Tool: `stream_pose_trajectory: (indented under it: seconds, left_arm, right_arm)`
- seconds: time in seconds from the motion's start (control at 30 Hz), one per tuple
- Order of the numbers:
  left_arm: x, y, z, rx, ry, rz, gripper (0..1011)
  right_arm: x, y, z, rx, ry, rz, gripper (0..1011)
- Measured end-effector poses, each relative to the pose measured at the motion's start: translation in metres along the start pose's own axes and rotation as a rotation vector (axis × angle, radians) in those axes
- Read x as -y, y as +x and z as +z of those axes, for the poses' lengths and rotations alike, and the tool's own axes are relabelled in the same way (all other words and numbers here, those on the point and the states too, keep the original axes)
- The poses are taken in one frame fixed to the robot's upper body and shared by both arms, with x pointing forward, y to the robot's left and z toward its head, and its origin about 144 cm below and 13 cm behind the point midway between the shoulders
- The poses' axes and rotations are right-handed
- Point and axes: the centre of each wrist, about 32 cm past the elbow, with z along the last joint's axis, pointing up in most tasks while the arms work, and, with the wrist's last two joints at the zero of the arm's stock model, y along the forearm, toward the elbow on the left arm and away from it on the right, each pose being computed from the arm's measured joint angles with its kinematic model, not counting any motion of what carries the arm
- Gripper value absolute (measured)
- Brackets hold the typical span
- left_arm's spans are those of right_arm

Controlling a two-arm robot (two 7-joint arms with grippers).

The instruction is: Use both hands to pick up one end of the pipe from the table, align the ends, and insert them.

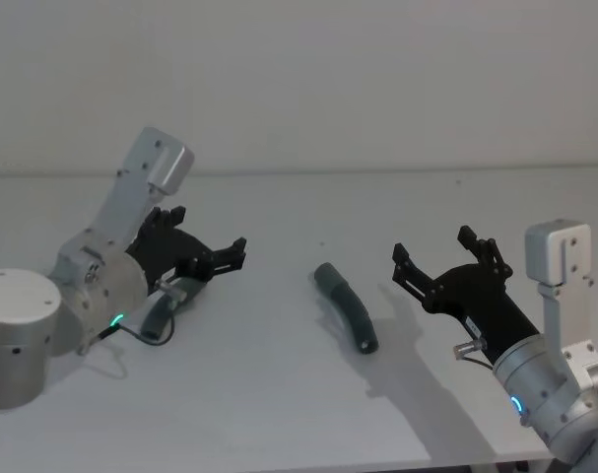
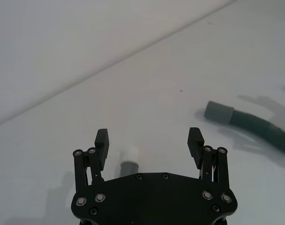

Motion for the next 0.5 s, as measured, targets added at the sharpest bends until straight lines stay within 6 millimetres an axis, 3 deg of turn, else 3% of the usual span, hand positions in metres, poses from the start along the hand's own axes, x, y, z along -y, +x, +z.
stream_pose_trajectory:
  seconds: [0.5]
  left_arm:
    - [-0.022, 0.009, -0.011, -0.015, 0.047, -0.029, 1001]
  right_arm:
    - [0.0, 0.0, 0.0, 0.0, 0.0, 0.0, 1002]
